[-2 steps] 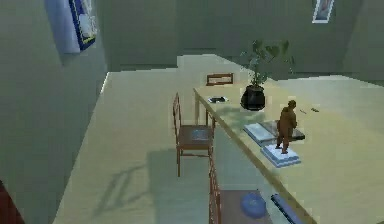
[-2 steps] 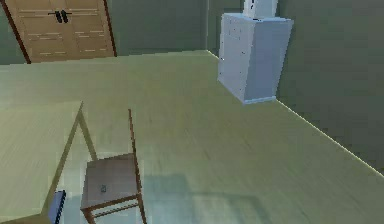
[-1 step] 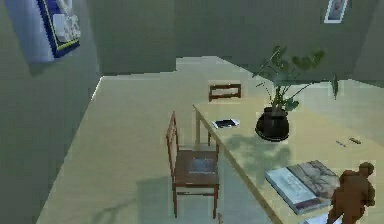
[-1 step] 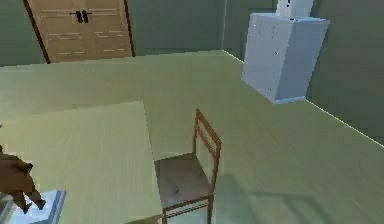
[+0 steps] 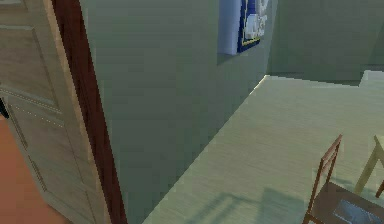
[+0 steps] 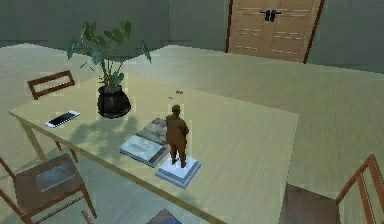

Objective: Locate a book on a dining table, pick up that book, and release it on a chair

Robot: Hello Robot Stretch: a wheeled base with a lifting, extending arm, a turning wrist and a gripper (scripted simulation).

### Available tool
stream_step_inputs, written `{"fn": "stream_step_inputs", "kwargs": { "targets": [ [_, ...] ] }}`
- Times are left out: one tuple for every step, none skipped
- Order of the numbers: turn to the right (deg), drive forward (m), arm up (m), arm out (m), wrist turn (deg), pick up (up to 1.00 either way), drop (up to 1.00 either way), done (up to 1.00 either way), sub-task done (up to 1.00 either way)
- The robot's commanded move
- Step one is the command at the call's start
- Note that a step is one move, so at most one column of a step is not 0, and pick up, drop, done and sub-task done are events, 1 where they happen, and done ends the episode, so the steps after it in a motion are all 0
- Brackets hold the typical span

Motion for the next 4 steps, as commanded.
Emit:
{"fn": "stream_step_inputs", "kwargs": {
  "targets": [
    [0.0, 0.0, 0.5, 0.0, 0.0, 0.0, 0.0, 0.0, 0.0],
    [0.0, 0.0, 0.32, 0.0, 0.0, 0.0, 0.0, 0.0, 0.0],
    [0.0, 0.0, 0.0, 0.42, 0.0, 0.0, 0.0, 0.0, 0.0],
    [0.0, 0.0, 0.0, 0.0, 45.0, 0.0, 0.0, 0.0, 0.0]
  ]
}}
